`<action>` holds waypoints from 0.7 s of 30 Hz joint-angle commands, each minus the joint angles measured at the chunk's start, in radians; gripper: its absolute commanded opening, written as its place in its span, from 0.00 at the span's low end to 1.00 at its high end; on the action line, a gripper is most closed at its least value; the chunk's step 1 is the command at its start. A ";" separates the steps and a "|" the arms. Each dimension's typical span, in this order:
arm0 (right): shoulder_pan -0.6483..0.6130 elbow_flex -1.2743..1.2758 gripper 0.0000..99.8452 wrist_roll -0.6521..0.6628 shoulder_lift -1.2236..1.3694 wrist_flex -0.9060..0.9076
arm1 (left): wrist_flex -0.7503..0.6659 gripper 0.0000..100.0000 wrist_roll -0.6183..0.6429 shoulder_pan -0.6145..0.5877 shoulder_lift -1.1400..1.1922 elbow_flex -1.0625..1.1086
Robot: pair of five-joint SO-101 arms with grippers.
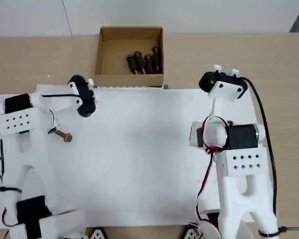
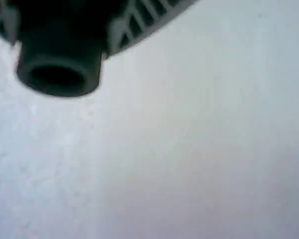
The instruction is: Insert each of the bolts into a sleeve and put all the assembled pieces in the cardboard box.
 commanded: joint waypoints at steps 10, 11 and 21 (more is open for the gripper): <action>0.010 -0.006 0.00 -0.008 -0.021 -0.004 | -0.026 0.06 -0.480 -0.028 0.106 -0.045; 0.010 -0.006 0.00 -0.008 -0.021 -0.004 | -0.026 0.07 -0.488 -0.029 0.112 -0.045; 0.008 0.011 0.00 -0.008 -0.021 -0.007 | -0.147 0.12 -0.535 -0.061 0.210 -0.045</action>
